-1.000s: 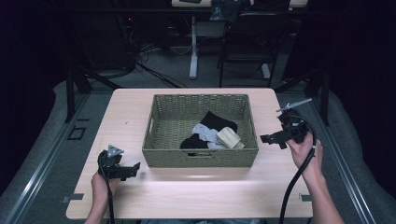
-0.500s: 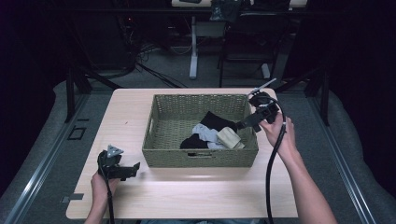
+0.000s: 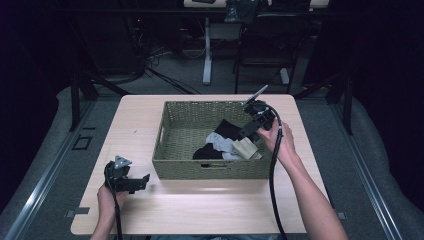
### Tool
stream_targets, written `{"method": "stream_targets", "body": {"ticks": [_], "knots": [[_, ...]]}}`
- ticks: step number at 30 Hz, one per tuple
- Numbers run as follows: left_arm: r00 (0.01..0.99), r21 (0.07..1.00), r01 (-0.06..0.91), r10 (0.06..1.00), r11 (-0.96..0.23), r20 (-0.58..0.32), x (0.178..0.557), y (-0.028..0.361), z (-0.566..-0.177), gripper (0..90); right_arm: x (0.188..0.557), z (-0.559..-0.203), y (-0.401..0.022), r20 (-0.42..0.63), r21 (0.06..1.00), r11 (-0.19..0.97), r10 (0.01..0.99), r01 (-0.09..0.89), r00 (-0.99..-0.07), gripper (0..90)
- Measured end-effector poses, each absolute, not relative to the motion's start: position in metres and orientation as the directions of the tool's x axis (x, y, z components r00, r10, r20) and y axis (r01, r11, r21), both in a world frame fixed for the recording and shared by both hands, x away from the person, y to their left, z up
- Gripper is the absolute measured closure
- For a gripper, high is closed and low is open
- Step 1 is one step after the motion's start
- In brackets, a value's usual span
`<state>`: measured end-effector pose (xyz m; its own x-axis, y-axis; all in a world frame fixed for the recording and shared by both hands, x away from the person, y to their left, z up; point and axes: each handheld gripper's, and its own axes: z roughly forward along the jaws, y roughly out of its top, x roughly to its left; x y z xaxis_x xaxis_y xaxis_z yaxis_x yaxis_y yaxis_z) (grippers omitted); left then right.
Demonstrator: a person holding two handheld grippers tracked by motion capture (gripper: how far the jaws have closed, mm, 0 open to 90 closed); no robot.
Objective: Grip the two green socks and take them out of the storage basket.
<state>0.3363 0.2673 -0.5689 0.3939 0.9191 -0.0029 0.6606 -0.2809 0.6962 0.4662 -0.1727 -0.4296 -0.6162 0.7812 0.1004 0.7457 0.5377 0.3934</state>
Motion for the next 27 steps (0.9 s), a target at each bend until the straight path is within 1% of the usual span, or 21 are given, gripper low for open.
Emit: {"method": "stream_targets", "body": {"ticks": [6,8,9,11,13,15,18,20,22,23,24,25,27], "knots": [[0.395,0.696,0.66,0.919,-0.282,-0.002,0.337,0.268,-0.569,0.0,0.472,-0.445,-0.16,0.104,0.361,0.545,0.783,0.757,-0.613,0.0],[0.395,0.696,0.66,0.919,-0.284,0.0,0.336,0.268,-0.569,0.0,0.475,-0.449,-0.16,0.093,0.339,0.562,0.778,0.754,-0.621,1.2],[0.395,0.696,0.659,0.919,-0.284,0.0,0.336,0.268,-0.569,0.0,0.476,-0.453,-0.158,0.093,0.339,0.549,0.789,0.764,-0.608,2.3],[0.394,0.697,0.66,0.919,-0.282,-0.001,0.336,0.268,-0.569,0.0,0.479,-0.461,-0.157,0.096,0.314,0.557,0.787,0.769,-0.609,4.4],[0.394,0.696,0.66,0.919,-0.282,-0.001,0.336,0.268,-0.569,0.0,0.481,-0.467,-0.157,0.098,0.299,0.56,0.788,0.773,-0.608,8.2],[0.394,0.697,0.659,0.919,-0.282,-0.001,0.336,0.268,-0.569,0.0,0.482,-0.473,-0.155,0.097,0.287,0.557,0.793,0.779,-0.602,13.9],[0.394,0.696,0.659,0.919,-0.284,0.001,0.337,0.268,-0.569,0.0,0.483,-0.48,-0.153,0.093,0.273,0.557,0.796,0.784,-0.598,16.1],[0.392,0.697,0.659,0.92,-0.282,0.001,0.336,0.268,-0.569,0.0,0.485,-0.482,-0.152,0.085,0.25,0.576,0.788,0.779,-0.61,18.8],[0.39,0.697,0.661,0.921,-0.279,0.0,0.336,0.268,-0.569,0.0,0.486,-0.485,-0.148,0.087,0.236,0.583,0.784,0.777,-0.615,19.3],[0.39,0.696,0.661,0.921,-0.279,-0.002,0.336,0.268,-0.569,0.0,0.487,-0.486,-0.147,0.075,0.226,0.593,0.781,0.773,-0.621,22.1],[0.389,0.696,0.663,0.921,-0.278,-0.003,0.336,0.268,-0.569,0.0,0.487,-0.486,-0.147,0.075,0.226,0.593,0.781,0.773,-0.621,22.1],[0.392,0.694,0.662,0.92,-0.282,0.0,0.336,0.268,-0.569,0.0,0.486,-0.488,-0.145,0.076,0.23,0.585,0.786,0.777,-0.614,25.7],[0.393,0.695,0.661,0.92,-0.283,0.001,0.336,0.268,-0.569,0.0,0.487,-0.49,-0.142,0.061,0.207,0.597,0.783,0.775,-0.619,30.9]]}}
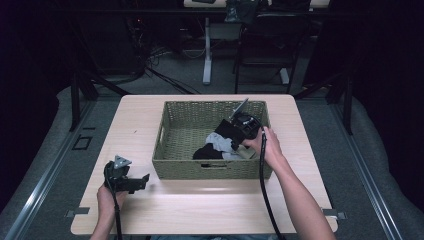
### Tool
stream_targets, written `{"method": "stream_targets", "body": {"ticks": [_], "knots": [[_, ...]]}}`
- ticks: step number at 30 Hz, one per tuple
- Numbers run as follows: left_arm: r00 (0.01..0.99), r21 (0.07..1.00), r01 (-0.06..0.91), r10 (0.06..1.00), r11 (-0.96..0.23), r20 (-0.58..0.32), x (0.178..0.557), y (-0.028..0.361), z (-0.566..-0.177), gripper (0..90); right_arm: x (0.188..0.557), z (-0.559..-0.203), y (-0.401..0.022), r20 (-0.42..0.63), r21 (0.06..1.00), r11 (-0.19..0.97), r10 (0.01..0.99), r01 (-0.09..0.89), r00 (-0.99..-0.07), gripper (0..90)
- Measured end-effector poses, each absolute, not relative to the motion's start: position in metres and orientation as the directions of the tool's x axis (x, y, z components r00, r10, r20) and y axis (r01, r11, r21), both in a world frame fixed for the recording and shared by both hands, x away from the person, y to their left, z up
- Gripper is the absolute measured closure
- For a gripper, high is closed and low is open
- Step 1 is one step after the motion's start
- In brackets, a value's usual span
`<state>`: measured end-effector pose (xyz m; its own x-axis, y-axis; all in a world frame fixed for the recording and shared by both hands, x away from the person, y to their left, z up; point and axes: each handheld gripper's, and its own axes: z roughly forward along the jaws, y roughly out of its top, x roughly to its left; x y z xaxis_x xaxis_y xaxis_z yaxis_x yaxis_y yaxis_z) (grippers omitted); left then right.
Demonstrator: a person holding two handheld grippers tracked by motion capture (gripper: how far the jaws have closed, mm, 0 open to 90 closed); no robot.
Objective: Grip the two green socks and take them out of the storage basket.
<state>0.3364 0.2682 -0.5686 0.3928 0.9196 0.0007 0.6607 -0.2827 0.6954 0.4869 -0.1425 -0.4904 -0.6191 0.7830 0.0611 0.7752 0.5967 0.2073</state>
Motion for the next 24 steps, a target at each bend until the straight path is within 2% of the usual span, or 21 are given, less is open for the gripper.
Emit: {"method": "stream_targets", "body": {"ticks": [2,3,4,5,7,8,9,13,24], "knots": [[0.394,0.695,0.661,0.919,-0.284,0.001,0.337,0.268,-0.569,0.0,0.487,-0.494,-0.14,0.052,0.2,0.597,0.786,0.777,-0.616,36.7],[0.393,0.694,0.661,0.919,-0.284,0.001,0.336,0.268,-0.569,0.0,0.487,-0.495,-0.14,0.04,0.194,0.6,0.786,0.776,-0.617,43.4],[0.393,0.694,0.661,0.919,-0.284,0.001,0.336,0.268,-0.569,0.0,0.487,-0.497,-0.139,0.03,0.184,0.6,0.788,0.778,-0.615,55.3],[0.393,0.696,0.66,0.92,-0.282,0.0,0.336,0.268,-0.569,0.0,0.487,-0.497,-0.139,0.03,0.184,0.6,0.788,0.778,-0.615,55.3],[0.394,0.695,0.66,0.919,-0.283,0.001,0.336,0.268,-0.569,0.0,0.487,-0.497,-0.14,0.02,0.182,0.599,0.79,0.78,-0.612,67.9],[0.394,0.696,0.66,0.919,-0.283,0.0,0.337,0.268,-0.569,0.0,0.487,-0.495,-0.14,0.022,0.179,0.596,0.793,0.782,-0.609,78.7],[0.394,0.696,0.661,0.919,-0.282,-0.001,0.336,0.268,-0.569,0.0,0.487,-0.494,-0.141,0.019,0.182,0.595,0.793,0.783,-0.608,82.5],[0.394,0.695,0.661,0.919,-0.282,-0.002,0.337,0.268,-0.569,0.0,0.487,-0.489,-0.145,0.033,0.191,0.581,0.802,0.791,-0.597,86.8],[0.397,0.695,0.66,0.918,-0.284,-0.002,0.337,0.267,-0.569,0.0,0.484,-0.457,-0.155,0.038,0.254,0.558,0.81,0.79,-0.585,86.8]]}}
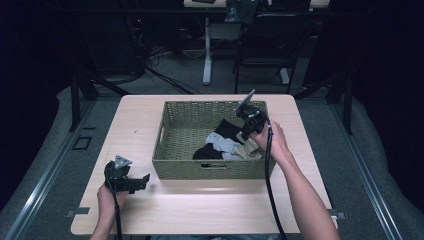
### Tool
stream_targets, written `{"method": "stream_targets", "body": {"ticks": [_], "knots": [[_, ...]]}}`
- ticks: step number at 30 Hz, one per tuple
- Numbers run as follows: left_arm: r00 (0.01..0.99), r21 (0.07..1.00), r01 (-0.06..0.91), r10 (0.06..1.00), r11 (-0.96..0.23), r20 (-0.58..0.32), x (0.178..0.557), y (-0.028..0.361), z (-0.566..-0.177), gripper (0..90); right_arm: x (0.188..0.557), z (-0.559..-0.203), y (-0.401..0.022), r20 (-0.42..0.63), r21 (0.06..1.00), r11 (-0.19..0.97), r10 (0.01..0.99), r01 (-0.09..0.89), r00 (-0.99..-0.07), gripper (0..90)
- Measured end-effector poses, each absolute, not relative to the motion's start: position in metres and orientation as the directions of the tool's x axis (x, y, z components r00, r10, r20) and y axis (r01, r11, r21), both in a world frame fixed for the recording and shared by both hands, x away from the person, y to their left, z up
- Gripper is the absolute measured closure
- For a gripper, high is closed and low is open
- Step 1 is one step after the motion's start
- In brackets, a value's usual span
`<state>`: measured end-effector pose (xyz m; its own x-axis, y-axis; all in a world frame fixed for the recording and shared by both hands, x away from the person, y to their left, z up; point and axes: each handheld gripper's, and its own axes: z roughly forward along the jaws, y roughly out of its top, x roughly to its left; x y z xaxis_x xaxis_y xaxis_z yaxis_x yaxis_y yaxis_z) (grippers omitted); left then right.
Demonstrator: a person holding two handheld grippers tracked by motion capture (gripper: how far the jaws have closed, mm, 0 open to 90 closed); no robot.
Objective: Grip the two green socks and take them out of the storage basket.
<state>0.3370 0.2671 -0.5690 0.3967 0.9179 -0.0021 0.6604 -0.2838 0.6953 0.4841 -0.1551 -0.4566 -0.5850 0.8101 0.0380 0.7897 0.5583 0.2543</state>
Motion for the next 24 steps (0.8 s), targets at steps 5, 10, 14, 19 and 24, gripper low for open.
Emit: {"method": "stream_targets", "body": {"ticks": [5,10,14,19,24], "knots": [[0.398,0.695,0.66,0.917,-0.286,-0.001,0.337,0.267,-0.569,0.0,0.481,-0.438,-0.158,0.041,0.29,0.553,0.808,0.781,-0.588,86.8],[0.398,0.696,0.659,0.917,-0.286,0.0,0.337,0.267,-0.569,0.0,0.479,-0.423,-0.161,0.04,0.31,0.551,0.807,0.775,-0.59,86.8],[0.4,0.695,0.659,0.917,-0.288,0.001,0.337,0.267,-0.569,0.0,0.479,-0.412,-0.163,0.036,0.318,0.551,0.806,0.771,-0.591,86.8],[0.4,0.695,0.659,0.916,-0.289,0.001,0.337,0.267,-0.569,0.0,0.479,-0.403,-0.165,0.039,0.321,0.552,0.804,0.77,-0.593,86.6],[0.399,0.695,0.659,0.917,-0.287,-0.001,0.337,0.267,-0.569,0.0,0.479,-0.396,-0.167,0.041,0.335,0.542,0.809,0.771,-0.587,86.6]]}}
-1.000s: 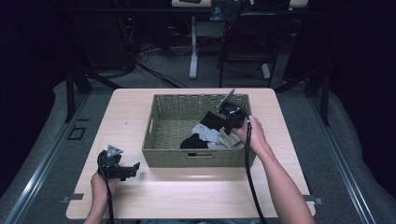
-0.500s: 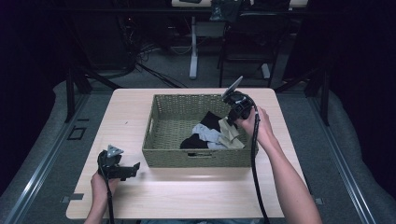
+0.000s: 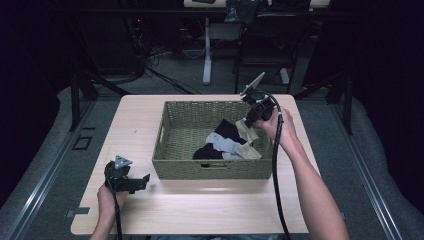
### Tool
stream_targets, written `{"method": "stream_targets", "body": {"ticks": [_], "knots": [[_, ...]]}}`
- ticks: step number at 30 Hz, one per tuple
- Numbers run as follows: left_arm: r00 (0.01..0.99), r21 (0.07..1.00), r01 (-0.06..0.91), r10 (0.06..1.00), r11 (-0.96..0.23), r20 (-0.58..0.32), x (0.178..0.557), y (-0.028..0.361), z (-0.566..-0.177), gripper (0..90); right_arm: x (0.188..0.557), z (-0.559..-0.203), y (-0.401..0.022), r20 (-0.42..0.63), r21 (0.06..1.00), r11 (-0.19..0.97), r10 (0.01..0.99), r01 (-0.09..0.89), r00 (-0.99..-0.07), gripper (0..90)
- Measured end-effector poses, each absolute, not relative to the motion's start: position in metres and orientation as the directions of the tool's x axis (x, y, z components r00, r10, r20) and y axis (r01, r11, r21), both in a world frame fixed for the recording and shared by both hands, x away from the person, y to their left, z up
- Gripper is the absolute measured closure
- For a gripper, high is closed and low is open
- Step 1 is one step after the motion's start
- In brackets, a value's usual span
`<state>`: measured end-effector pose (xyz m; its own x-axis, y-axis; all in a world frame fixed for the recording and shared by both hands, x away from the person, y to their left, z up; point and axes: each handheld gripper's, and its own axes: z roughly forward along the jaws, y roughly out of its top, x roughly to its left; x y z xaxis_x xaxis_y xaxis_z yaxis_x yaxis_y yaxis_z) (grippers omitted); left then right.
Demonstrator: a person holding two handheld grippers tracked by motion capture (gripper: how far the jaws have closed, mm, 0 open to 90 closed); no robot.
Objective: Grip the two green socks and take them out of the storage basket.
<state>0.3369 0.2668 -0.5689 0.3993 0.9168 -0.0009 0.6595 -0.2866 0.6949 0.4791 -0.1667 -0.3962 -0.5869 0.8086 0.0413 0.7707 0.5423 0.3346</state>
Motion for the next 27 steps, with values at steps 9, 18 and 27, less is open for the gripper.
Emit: {"method": "stream_targets", "body": {"ticks": [9,18,27], "knots": [[0.401,0.693,0.661,0.916,-0.289,0.0,0.337,0.267,-0.569,0.0,0.479,-0.385,-0.17,0.042,0.35,0.535,0.811,0.769,-0.584,86.6],[0.401,0.694,0.659,0.916,-0.289,0.001,0.337,0.267,-0.569,0.0,0.479,-0.371,-0.173,0.043,0.369,0.529,0.812,0.764,-0.582,86.6],[0.403,0.692,0.659,0.915,-0.294,0.004,0.337,0.267,-0.569,0.0,0.479,-0.363,-0.181,0.04,0.38,0.516,0.82,0.767,-0.571,86.6]]}}
